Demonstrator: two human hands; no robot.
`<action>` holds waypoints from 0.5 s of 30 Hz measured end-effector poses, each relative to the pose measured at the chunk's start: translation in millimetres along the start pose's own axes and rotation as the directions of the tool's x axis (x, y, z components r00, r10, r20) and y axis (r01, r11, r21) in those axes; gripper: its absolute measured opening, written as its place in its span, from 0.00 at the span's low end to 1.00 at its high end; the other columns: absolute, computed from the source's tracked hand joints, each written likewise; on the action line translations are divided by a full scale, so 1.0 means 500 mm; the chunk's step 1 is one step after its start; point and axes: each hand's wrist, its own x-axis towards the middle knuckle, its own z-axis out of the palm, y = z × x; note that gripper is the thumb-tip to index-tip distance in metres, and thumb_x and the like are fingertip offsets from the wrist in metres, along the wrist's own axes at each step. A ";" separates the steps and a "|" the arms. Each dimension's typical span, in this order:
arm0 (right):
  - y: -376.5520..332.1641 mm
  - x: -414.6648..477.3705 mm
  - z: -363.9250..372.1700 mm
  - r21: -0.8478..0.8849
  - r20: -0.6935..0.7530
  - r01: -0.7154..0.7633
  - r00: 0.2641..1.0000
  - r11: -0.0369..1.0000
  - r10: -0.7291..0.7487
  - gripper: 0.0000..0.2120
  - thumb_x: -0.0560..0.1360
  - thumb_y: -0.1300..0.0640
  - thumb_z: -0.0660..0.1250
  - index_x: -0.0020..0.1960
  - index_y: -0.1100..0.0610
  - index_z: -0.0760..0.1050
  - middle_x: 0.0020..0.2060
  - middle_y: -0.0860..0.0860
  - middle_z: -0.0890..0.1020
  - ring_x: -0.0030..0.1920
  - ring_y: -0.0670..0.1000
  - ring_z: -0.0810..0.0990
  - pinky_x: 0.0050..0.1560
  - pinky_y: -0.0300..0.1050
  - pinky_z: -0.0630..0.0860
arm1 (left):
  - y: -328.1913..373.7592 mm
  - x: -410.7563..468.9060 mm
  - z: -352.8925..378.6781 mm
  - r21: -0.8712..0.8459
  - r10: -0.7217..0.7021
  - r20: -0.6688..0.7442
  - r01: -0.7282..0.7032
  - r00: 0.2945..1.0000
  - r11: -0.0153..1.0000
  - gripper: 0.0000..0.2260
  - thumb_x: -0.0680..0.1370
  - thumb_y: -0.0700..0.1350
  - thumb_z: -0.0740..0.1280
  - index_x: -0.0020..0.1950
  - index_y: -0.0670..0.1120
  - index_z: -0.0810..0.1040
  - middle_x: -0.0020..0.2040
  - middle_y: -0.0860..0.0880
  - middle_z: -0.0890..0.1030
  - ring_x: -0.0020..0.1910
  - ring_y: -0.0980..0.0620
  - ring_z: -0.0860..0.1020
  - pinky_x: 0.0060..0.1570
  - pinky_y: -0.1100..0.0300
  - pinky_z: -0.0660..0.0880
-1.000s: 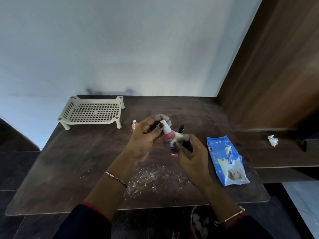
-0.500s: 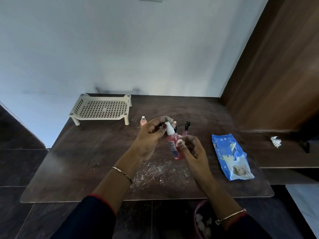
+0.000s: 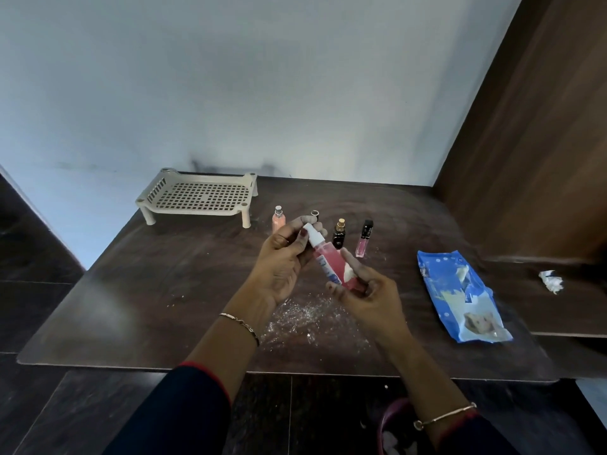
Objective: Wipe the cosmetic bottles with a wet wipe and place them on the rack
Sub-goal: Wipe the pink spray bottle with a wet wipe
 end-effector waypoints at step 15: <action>0.123 0.018 0.027 -0.712 0.030 0.346 0.885 0.611 -0.465 0.27 0.72 0.56 0.71 0.70 0.54 0.70 0.52 0.52 0.84 0.48 0.53 0.82 0.46 0.40 0.74 | -0.110 -0.029 -0.045 0.247 0.193 -0.198 -0.141 0.961 0.959 0.07 0.71 0.31 0.70 0.45 0.40 0.80 0.39 0.46 0.82 0.41 0.48 0.81 0.46 0.54 0.81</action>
